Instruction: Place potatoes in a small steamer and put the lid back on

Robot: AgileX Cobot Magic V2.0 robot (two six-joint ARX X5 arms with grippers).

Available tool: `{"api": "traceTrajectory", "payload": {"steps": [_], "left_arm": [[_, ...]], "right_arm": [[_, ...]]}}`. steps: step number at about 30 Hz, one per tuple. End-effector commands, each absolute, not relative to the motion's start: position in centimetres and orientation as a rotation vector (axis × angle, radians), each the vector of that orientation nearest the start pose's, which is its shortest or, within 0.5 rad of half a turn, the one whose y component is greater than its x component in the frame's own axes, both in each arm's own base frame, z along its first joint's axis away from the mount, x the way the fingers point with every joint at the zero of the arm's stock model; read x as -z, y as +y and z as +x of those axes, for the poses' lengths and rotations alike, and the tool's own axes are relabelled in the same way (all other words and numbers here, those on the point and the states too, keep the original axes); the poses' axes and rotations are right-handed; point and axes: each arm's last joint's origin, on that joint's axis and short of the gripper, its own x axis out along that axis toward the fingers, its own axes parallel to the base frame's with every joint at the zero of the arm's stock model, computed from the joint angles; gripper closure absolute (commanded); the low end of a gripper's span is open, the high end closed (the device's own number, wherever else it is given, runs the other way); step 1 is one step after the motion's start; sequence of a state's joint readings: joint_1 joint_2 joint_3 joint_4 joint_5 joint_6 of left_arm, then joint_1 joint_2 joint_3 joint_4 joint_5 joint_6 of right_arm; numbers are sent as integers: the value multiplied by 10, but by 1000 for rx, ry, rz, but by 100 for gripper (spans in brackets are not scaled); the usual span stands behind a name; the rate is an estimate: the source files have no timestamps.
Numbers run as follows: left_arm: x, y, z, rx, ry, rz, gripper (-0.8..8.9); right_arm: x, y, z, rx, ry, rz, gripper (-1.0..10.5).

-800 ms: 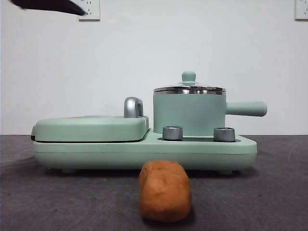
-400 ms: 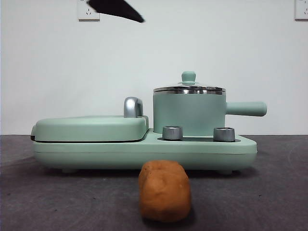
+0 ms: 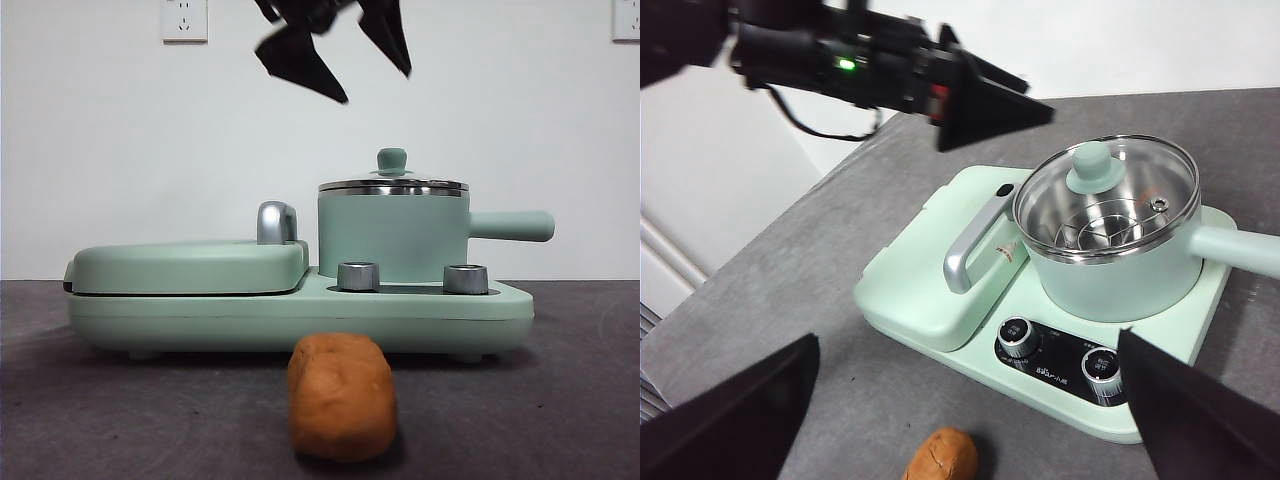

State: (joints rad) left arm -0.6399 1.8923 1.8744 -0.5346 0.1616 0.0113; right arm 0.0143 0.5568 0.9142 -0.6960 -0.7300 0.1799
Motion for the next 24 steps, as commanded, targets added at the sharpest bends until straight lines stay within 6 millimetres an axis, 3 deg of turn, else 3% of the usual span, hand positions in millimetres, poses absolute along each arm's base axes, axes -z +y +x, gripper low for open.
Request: {"api": "traceTrajectory", "payload": {"steps": [1, 13, 18, 24], "left_arm": [[-349, -275, 355, 792, 535, 161, 384], [-299, -291, 377, 796, 616, 221, 385], [-295, -292, 379, 802, 605, 237, 390], [-295, -293, 379, 807, 600, 250, 520]], "right_arm": [[-360, 21, 88, -713, 369, 275, 472], [-360, 21, 88, -713, 369, 275, 472], [-360, 21, 88, -713, 369, 275, 472], [-360, 21, 88, -709, 368, 271, 472]]}}
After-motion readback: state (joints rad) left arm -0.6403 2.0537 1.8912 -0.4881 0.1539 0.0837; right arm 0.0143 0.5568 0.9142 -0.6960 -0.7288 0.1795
